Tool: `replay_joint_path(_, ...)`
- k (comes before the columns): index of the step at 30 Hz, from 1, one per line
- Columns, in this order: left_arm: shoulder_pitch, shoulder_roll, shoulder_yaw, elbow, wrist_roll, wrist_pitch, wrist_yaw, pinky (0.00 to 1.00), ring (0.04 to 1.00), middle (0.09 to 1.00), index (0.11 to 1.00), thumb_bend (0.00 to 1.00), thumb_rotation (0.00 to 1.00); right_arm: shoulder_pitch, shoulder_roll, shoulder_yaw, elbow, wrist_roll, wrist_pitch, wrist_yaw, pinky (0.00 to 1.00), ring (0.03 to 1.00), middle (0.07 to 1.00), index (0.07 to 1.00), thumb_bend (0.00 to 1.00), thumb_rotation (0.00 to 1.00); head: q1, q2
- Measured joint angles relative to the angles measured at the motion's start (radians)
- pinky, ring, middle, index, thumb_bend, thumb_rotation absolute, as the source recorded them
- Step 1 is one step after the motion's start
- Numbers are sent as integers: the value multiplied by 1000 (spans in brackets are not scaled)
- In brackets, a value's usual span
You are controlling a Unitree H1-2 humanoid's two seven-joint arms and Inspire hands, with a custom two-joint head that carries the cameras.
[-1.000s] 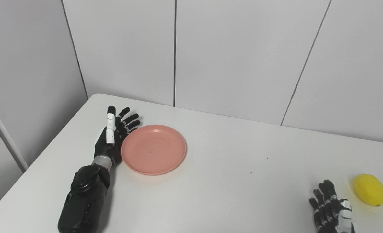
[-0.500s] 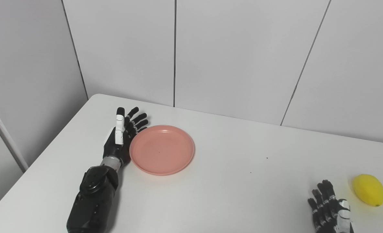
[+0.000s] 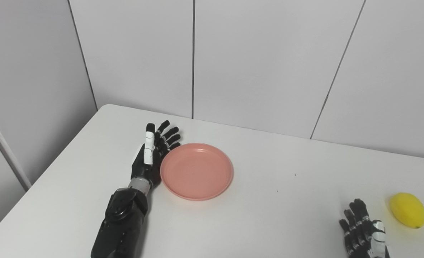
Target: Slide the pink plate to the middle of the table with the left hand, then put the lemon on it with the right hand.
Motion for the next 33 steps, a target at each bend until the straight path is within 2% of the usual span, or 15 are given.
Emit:
replay_joint_path(8,2,-51,-24,-9,28,-11,30,878,889,878,906,963,949,0,5,6,-1,-9,0,-2,1000,995,978,953,689,990,-11,6)
replay_joint_path(11,-3,-71,-29,-2,43,-18,43,850,859,846,887,960,936,0,6,9,-2,-18,0,-3,1000,999,983,961,675,999,-12,8)
replay_joint_path(19,-23,-131,-49,14,60,-18,75,854,860,840,876,949,966,0,15,19,-3,-27,0,-3,1000,992,978,954,690,994,-18,12)
replay_joint_path(24,-25,-144,-58,11,59,-9,80,861,872,858,883,928,987,0,21,19,-4,-33,0,-6,1000,986,970,946,707,981,-31,20)
replay_joint_path(28,-25,-150,-52,0,47,14,81,887,890,877,904,909,990,0,29,21,-6,-37,0,-8,1000,989,973,948,711,986,-44,26)
replay_joint_path(33,-22,-179,-17,-25,10,43,101,903,909,893,938,922,1000,1,37,32,-7,-48,0,-10,1000,981,966,938,734,963,-110,46)
